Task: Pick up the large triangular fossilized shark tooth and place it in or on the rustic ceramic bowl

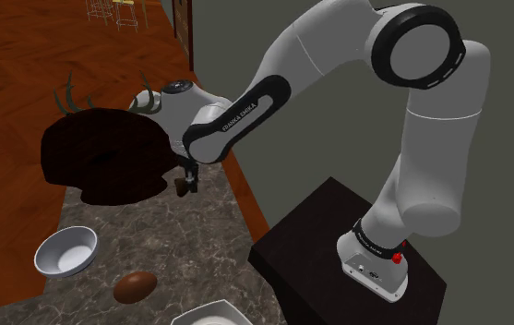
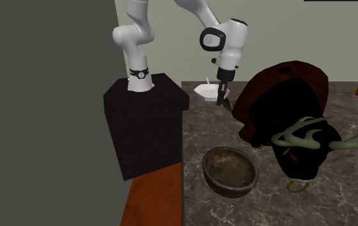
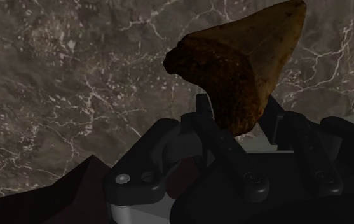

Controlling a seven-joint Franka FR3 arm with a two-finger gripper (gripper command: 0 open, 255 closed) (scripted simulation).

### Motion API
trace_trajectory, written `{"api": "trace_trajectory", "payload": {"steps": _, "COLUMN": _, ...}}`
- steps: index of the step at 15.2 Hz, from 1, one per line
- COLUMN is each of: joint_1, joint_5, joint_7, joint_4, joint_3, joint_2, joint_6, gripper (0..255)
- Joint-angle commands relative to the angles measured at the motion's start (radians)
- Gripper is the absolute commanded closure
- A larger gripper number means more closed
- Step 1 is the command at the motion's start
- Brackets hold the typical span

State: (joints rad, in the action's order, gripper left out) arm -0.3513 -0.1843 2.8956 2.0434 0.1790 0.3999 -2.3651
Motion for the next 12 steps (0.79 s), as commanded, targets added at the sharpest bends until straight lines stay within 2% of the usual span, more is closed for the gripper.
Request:
{"api": "trace_trajectory", "payload": {"steps": 1, "joint_1": 0.020, "joint_5": 0.002, "joint_7": -0.034, "joint_4": -0.039, "joint_3": -0.009, "joint_2": 0.017, "joint_6": 0.020, "gripper": 255}}
{"api": "trace_trajectory", "payload": {"steps": 7, "joint_1": 0.091, "joint_5": 0.004, "joint_7": -0.150, "joint_4": -0.210, "joint_3": -0.040, "joint_2": 0.118, "joint_6": 0.082, "gripper": 255}}
{"api": "trace_trajectory", "payload": {"steps": 12, "joint_1": 0.143, "joint_5": 0.009, "joint_7": -0.241, "joint_4": -0.394, "joint_3": -0.062, "joint_2": 0.224, "joint_6": 0.153, "gripper": 255}}
